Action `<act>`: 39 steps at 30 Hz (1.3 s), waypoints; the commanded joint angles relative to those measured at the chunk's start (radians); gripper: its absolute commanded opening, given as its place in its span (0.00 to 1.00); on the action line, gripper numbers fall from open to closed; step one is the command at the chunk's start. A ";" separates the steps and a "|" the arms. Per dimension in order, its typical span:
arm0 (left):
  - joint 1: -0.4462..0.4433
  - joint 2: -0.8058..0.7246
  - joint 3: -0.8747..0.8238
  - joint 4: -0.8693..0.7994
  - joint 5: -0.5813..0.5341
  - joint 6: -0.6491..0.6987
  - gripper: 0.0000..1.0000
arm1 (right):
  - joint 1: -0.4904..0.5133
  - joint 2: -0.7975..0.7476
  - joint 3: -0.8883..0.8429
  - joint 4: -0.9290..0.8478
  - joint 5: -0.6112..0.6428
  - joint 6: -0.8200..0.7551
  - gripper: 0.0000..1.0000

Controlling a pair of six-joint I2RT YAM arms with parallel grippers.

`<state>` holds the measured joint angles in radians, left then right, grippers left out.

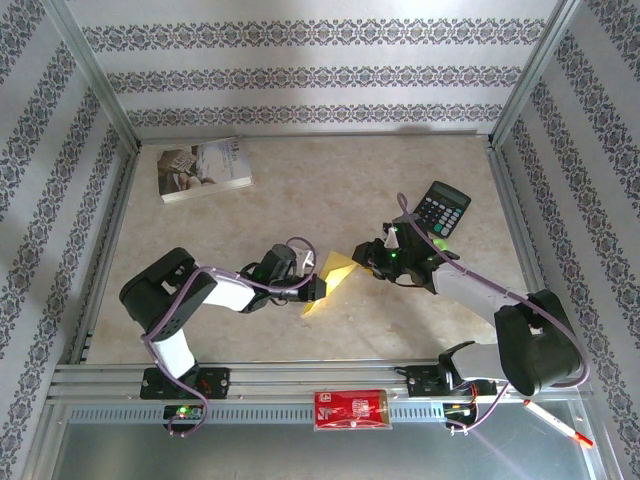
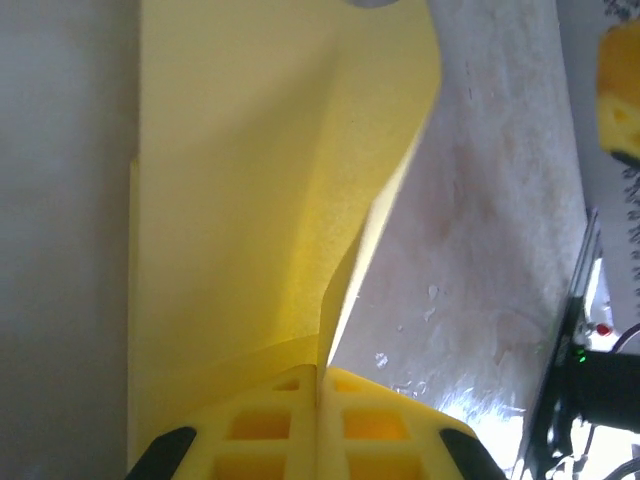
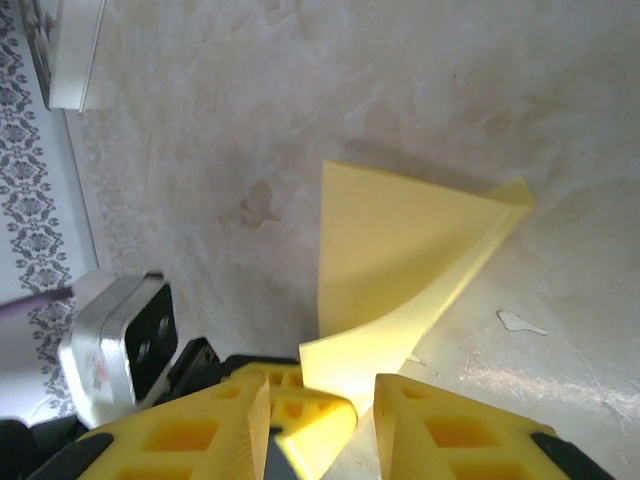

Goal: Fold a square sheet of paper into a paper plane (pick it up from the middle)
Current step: Fold the wing for the fifth time at the center of the table.

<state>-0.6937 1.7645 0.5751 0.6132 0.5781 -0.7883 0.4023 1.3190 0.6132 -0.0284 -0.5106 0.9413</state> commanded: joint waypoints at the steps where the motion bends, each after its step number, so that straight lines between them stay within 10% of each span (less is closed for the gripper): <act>1: 0.027 0.044 -0.019 0.181 0.095 -0.146 0.00 | 0.034 0.001 0.035 -0.029 0.000 -0.058 0.32; 39: 0.010 0.120 -0.129 0.475 -0.056 -0.631 0.00 | 0.167 0.246 0.203 -0.014 0.002 -0.201 0.18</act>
<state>-0.6743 1.8610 0.4656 0.9897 0.5468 -1.3609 0.5549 1.5375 0.7815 -0.0692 -0.5102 0.7692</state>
